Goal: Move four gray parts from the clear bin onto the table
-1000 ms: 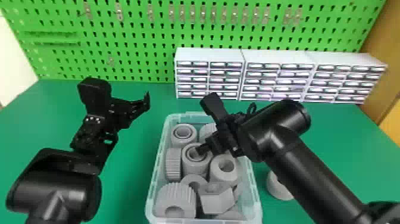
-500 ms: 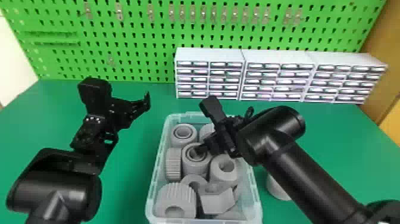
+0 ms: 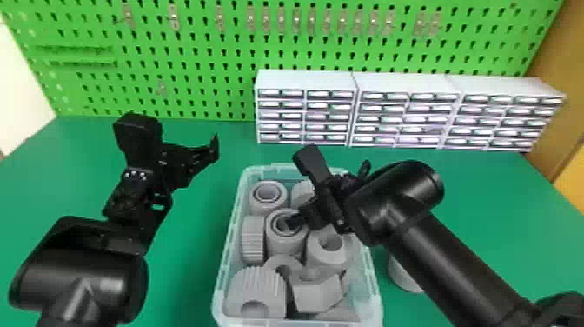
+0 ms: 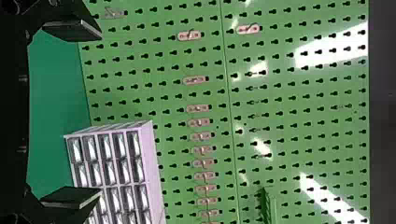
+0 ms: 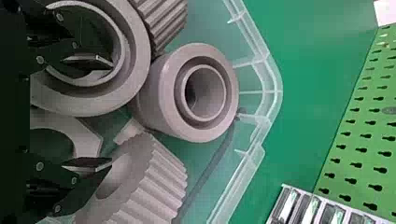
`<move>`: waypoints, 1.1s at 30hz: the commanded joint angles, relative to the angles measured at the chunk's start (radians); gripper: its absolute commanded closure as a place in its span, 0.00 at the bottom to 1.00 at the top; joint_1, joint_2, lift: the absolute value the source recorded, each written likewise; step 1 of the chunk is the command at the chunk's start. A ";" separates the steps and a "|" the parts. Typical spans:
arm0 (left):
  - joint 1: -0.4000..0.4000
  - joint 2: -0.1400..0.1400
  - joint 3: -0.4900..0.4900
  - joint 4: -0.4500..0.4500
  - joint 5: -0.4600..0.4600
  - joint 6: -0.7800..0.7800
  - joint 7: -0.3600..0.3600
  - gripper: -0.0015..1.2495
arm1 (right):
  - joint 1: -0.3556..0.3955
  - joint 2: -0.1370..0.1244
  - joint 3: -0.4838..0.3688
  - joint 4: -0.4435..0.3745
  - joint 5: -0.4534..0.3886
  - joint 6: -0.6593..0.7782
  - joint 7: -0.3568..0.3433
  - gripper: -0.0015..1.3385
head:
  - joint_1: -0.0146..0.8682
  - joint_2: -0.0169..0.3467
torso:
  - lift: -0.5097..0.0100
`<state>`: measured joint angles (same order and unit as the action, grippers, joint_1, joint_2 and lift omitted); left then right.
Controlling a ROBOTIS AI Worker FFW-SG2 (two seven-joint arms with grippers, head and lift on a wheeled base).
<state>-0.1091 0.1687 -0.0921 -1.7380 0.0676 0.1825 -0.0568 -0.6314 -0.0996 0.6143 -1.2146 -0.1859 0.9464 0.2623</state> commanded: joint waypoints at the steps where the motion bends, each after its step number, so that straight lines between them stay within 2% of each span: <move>1: 0.000 0.000 0.000 0.000 0.001 0.000 0.000 0.09 | 0.002 0.000 0.001 0.001 0.008 0.000 0.000 0.43 | 0.78 0.14 | 0.89; 3: 0.000 0.000 0.000 0.000 0.000 0.000 0.000 0.09 | 0.002 0.000 0.008 0.001 0.020 0.000 0.000 0.48 | 0.78 0.14 | 0.89; 6: 0.002 0.000 0.000 0.000 0.000 0.000 0.000 0.09 | 0.001 0.001 0.024 -0.005 0.045 -0.003 0.000 0.63 | 0.78 0.14 | 0.89; 8: 0.003 0.000 0.000 0.000 0.001 0.000 0.000 0.09 | 0.006 0.001 0.035 -0.022 0.082 -0.018 0.000 0.78 | 0.78 0.14 | 0.89; 10: 0.003 0.000 -0.001 0.000 0.000 0.000 0.000 0.09 | 0.012 0.003 0.036 -0.039 0.108 -0.029 0.000 0.83 | 0.78 0.14 | 0.89; 23: 0.003 0.003 -0.003 0.000 0.000 0.000 0.000 0.09 | 0.021 -0.003 0.007 -0.071 0.123 -0.038 0.000 0.83 | 0.78 0.14 | 0.89; 33: 0.003 0.003 -0.005 0.000 0.000 0.000 0.000 0.09 | 0.041 -0.006 -0.061 -0.241 0.149 -0.005 0.000 0.83 | 0.78 0.14 | 0.89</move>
<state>-0.1058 0.1718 -0.0968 -1.7380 0.0677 0.1825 -0.0568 -0.5964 -0.1059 0.5808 -1.3796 -0.0526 0.9216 0.2622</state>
